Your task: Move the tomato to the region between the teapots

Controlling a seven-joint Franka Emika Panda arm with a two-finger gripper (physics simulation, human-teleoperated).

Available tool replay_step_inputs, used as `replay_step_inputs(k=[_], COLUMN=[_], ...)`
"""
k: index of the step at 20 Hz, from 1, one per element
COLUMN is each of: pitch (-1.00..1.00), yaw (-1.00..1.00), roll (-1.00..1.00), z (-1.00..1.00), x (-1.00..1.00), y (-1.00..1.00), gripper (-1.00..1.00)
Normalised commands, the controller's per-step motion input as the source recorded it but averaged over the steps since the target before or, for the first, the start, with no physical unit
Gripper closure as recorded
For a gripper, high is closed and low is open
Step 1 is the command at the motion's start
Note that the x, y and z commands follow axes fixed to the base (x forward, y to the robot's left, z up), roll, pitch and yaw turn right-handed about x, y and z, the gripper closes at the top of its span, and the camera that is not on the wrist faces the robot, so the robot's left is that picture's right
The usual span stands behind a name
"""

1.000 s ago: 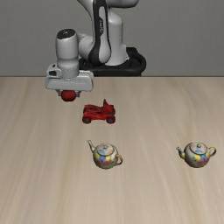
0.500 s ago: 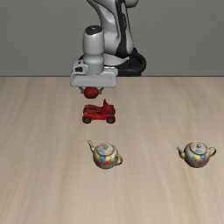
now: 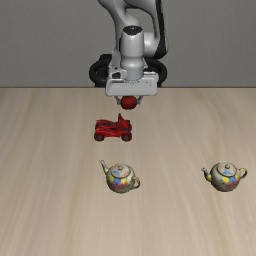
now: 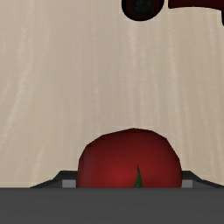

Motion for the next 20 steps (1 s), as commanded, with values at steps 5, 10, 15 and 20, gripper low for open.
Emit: replay_step_inputs(k=[5,10,15,20], pitch=[0.0,0.0,0.0,0.0], yaw=[0.0,0.0,0.0,0.0], roll=[0.0,0.0,0.0,0.0], z=[0.0,0.4,0.0,0.0], x=[0.0,0.0,1.0,1.0], y=[1.0,0.6,0.0,0.0], gripper=[1.0,1.0,1.0,1.0])
